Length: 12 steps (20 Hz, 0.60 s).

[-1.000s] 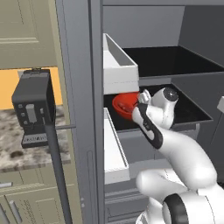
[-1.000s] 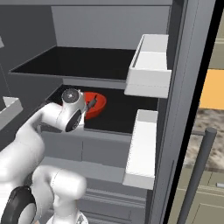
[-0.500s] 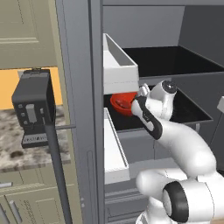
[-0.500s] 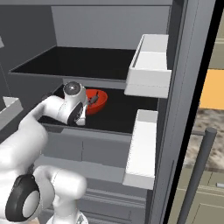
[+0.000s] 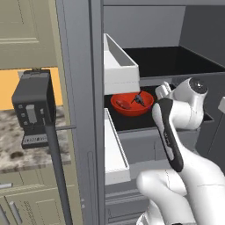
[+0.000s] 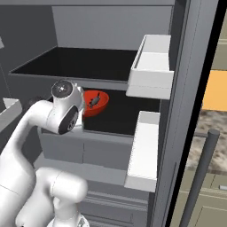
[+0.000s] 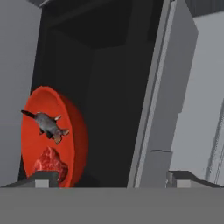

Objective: Place the bowl with the lemon and carrot on the top shelf of the fridge. Place the bowl with the fish and steak on the second highest shelf of the fridge.

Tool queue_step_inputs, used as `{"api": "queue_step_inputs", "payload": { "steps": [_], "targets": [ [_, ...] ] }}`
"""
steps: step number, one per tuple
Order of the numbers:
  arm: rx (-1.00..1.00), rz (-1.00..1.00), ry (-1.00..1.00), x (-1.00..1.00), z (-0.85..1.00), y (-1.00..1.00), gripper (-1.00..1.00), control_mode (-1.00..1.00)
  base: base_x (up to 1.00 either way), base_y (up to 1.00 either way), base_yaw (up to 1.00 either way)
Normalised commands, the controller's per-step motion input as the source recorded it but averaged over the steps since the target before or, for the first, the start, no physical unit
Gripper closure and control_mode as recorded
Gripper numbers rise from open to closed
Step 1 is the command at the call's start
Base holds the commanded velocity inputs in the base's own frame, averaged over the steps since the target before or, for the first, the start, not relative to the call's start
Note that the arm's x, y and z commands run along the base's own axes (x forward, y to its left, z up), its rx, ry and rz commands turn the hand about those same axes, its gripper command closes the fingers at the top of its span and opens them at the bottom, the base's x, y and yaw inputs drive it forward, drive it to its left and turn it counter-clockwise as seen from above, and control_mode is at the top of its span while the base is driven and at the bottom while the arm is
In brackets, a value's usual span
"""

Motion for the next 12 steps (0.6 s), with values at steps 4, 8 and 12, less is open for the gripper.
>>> {"api": "queue_step_inputs", "payload": {
  "steps": [4, 8, 12],
  "targets": [
    [-0.29, 0.24, 0.0, -1.0, 0.0, -0.44, -1.0, -1.0, 0.0, 0.0, 0.0],
    [-0.4, 0.37, -0.13, -1.0, 0.09, -0.09, -1.0, -1.0, 0.0, 0.0, 0.0],
    [-0.37, 0.31, -0.13, -1.0, 0.32, 0.18, -1.0, -1.0, 0.0, 0.0, 0.0]
  ]
}}
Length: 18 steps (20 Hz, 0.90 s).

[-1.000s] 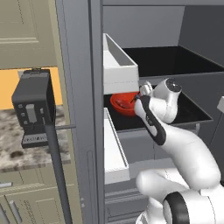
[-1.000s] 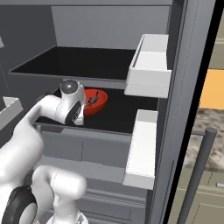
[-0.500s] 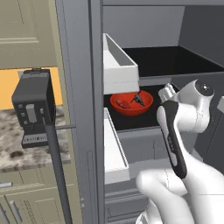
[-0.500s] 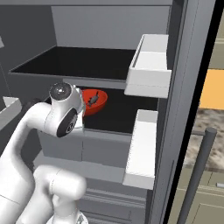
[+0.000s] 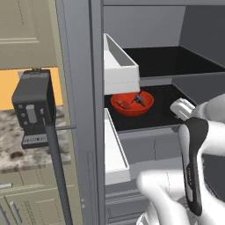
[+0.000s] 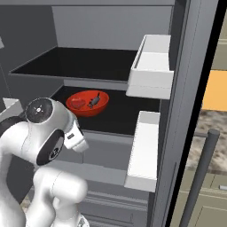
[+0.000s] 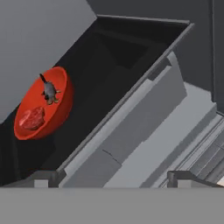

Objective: Place the bowl with the lemon and carrot on the top shelf of the fridge. Place the bowl with the fish and steak on the second highest shelf of the fridge.

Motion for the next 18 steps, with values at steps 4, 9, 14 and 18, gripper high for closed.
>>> {"api": "queue_step_inputs", "payload": {
  "steps": [4, 9, 14, 18],
  "targets": [
    [-0.36, 0.14, 0.17, -1.0, 0.51, 0.65, -1.0, -1.0, 0.0, 0.0, 0.0],
    [-0.12, -0.02, 0.01, -0.3, 0.03, 0.11, -1.0, -1.0, 0.0, 0.0, 0.0],
    [0.0, 0.0, 0.0, -0.22, -0.02, -0.04, -1.0, 1.0, -0.4, -0.13, 0.0],
    [0.0, 0.0, 0.0, 0.0, 0.0, 0.0, -1.0, 1.0, -1.0, -0.47, 0.0]
  ]
}}
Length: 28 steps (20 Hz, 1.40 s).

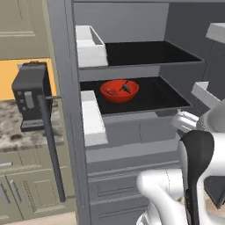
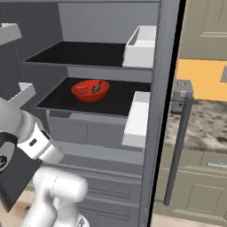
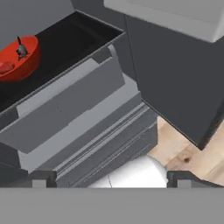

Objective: Place the bowl with the lemon and carrot on the top shelf of the fridge. Place the bowl with the fish and steak on the second highest shelf of the fridge.

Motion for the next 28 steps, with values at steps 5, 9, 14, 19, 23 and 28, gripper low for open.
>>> {"api": "queue_step_inputs", "payload": {
  "steps": [5, 9, 14, 19, 23, 28],
  "targets": [
    [0.0, 0.0, 0.0, 0.0, 0.0, 0.0, -1.0, 1.0, -1.0, -0.59, 0.0],
    [0.0, 0.0, 0.0, 0.0, 0.0, 0.0, -1.0, 1.0, -1.0, -0.92, -0.08],
    [0.0, 0.0, 0.0, 0.0, 0.0, 0.0, -1.0, 1.0, -0.06, -1.0, -0.24],
    [0.0, 0.0, 0.0, 0.0, 0.0, 0.0, -1.0, 1.0, 1.0, -1.0, -0.09],
    [0.0, 0.0, 0.0, 0.0, 0.0, 0.0, -1.0, 1.0, 1.0, -1.0, -0.03],
    [0.0, 0.0, 0.0, 0.0, 0.0, 0.0, -1.0, 1.0, 1.0, -0.97, 0.02]
  ]
}}
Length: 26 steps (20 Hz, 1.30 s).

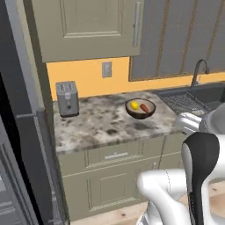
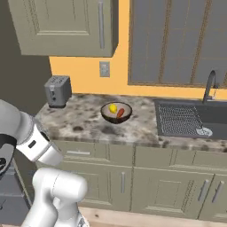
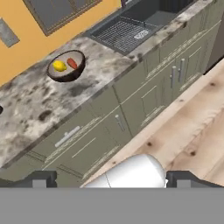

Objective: Place the bowl with the lemon and carrot on the top shelf of the fridge. Place the bowl with the fish and steak on the second highest shelf of the fridge.

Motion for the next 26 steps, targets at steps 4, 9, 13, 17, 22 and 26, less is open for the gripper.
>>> {"api": "queue_step_inputs", "payload": {
  "steps": [4, 9, 13, 17, 22, 26],
  "targets": [
    [0.0, 0.0, 0.0, 0.0, 0.0, 0.0, -1.0, 1.0, 1.0, -0.75, 0.21],
    [0.0, 0.0, 0.0, 0.0, 0.0, 0.0, -1.0, 1.0, 0.85, -0.28, 0.2],
    [0.0, 0.0, 0.0, 0.0, 0.0, 0.0, -1.0, 1.0, 0.42, 0.0, 0.25],
    [0.0, 0.04, 0.11, 0.5, -0.33, 0.0, -1.0, -1.0, 0.33, 0.0, 0.1],
    [0.0, 0.01, 0.38, 1.0, -0.81, -0.01, -1.0, -1.0, 0.0, 0.0, 0.0],
    [0.01, 0.04, 0.21, 1.0, -0.86, -0.42, -1.0, -1.0, 0.0, 0.0, 0.0]
  ]
}}
